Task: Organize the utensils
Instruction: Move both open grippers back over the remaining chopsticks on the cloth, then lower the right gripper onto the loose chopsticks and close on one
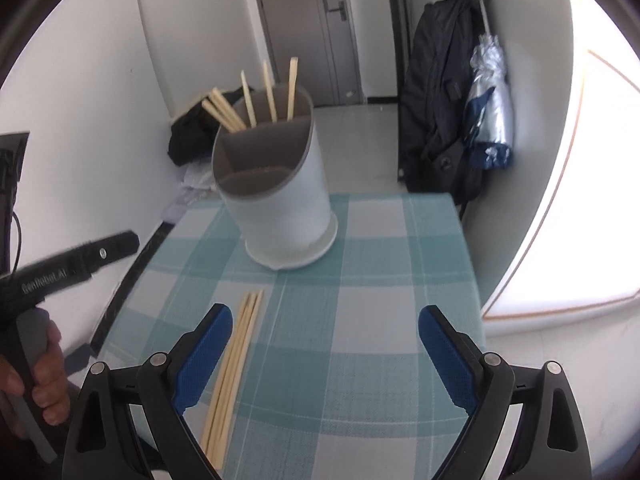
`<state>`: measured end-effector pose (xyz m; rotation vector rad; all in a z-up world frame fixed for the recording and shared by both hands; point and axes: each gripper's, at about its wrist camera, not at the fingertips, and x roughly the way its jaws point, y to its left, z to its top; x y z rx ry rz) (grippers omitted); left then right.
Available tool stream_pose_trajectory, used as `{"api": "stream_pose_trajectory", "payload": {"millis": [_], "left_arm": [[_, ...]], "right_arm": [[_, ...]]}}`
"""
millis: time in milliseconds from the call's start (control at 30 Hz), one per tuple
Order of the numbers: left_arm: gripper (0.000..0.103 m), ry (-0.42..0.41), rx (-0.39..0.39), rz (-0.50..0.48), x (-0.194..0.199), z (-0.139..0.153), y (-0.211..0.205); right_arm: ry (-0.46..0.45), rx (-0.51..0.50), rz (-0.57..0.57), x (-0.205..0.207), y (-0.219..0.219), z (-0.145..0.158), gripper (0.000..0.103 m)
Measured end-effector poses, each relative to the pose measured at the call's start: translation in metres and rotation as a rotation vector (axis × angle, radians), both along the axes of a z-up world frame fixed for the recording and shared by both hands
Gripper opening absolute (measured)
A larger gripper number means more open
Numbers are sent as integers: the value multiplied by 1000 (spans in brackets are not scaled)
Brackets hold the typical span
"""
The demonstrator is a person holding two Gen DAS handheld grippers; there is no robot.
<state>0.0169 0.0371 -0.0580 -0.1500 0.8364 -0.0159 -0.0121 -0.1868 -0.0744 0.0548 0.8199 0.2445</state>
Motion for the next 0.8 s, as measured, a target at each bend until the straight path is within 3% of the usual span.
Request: {"api": "stream_pose_trajectory", "payload": {"millis": [333, 567, 700, 800], "left_arm": [[96, 65, -40, 59, 14, -16, 26], [96, 83, -59, 82, 18, -22, 42], [96, 101, -79, 97, 19, -26, 50], [96, 119, -102, 112, 20, -28, 56]], "right_arm": [[128, -57, 79, 19, 39, -35, 93], [205, -119, 101, 30, 55, -59, 72], [218, -138, 119, 30, 63, -65, 70], [196, -215, 144, 26, 74, -67, 69]]}}
